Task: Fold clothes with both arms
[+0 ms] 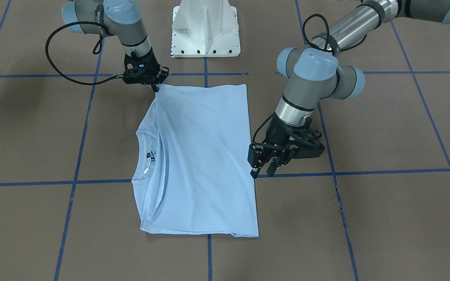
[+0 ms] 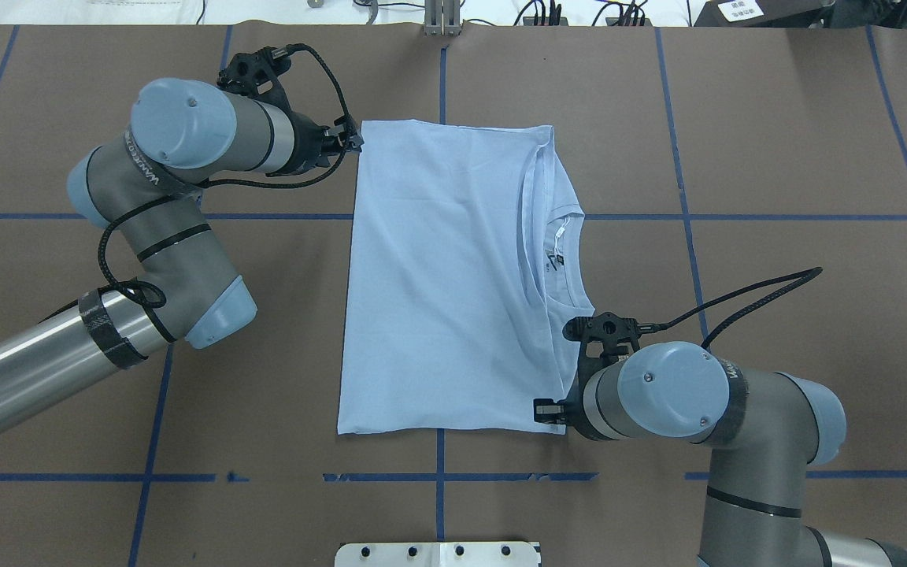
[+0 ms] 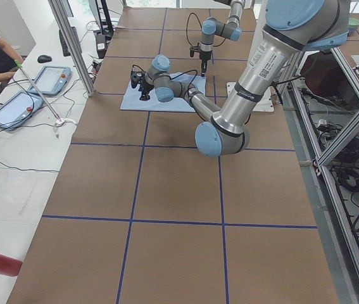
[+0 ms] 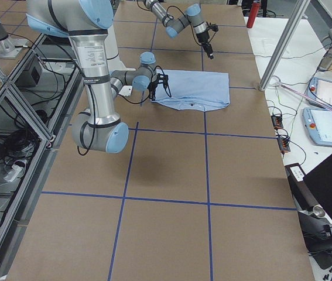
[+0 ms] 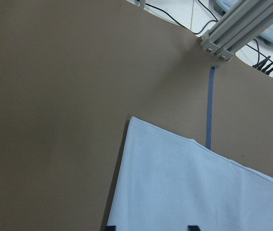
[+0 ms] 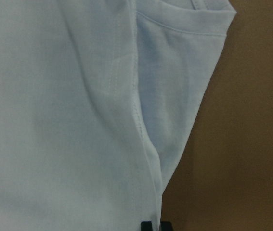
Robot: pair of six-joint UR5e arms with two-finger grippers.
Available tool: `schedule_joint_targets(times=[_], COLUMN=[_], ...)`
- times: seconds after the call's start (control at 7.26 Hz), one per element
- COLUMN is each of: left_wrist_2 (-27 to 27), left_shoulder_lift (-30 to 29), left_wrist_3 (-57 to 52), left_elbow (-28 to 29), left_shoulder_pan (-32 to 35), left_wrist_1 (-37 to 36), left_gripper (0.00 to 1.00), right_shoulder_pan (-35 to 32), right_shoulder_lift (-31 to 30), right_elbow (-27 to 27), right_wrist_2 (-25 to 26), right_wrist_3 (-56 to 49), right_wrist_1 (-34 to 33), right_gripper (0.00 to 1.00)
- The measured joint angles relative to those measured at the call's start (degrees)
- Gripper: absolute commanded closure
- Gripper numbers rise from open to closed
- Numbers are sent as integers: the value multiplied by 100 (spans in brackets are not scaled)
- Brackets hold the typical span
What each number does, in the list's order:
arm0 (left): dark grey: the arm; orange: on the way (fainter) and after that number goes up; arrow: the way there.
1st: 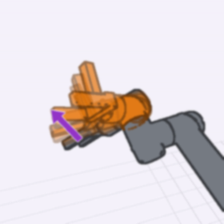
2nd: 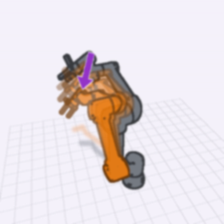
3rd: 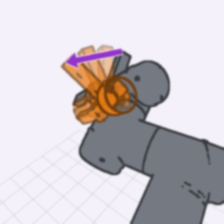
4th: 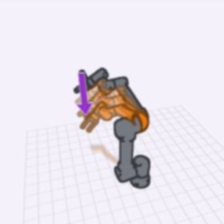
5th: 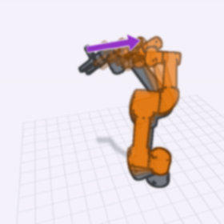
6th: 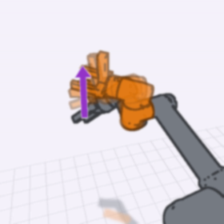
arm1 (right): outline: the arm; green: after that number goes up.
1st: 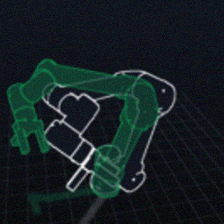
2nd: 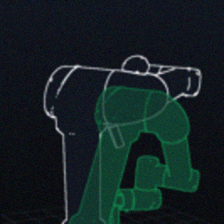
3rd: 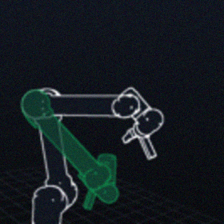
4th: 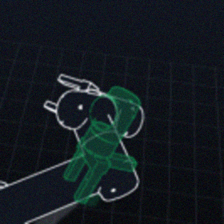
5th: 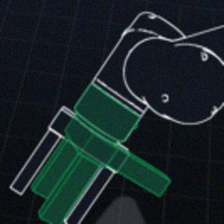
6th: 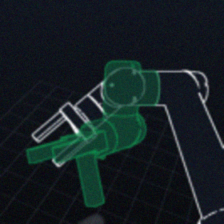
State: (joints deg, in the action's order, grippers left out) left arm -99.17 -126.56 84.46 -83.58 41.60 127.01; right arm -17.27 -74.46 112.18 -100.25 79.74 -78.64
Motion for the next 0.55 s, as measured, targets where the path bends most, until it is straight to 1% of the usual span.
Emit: schedule_joint_targets(times=[0.14,0.28,0.41,0.55], left_wrist_2=[2,3,-3,-17], left_shoulder_lift=[1,5,30,125], left_wrist_3=[0,0,0,-6], left_elbow=[0,-9,-72,-275], left_shoulder_pan=[-1,2,9,15], left_wrist_1=[-1,-1,-1,-1], left_gripper=[41,42,42,43], right_shoulder_pan=[-1,-3,-7,-3], right_shoulder_lift=[-4,2,20,41], right_elbow=[38,89,120,123], right_wrist_2=[-5,10,44,97], right_wrist_3=[35,346,1097,1976], right_wrist_1=[0,-4,2,21], right_gripper=[27,27,24,20])
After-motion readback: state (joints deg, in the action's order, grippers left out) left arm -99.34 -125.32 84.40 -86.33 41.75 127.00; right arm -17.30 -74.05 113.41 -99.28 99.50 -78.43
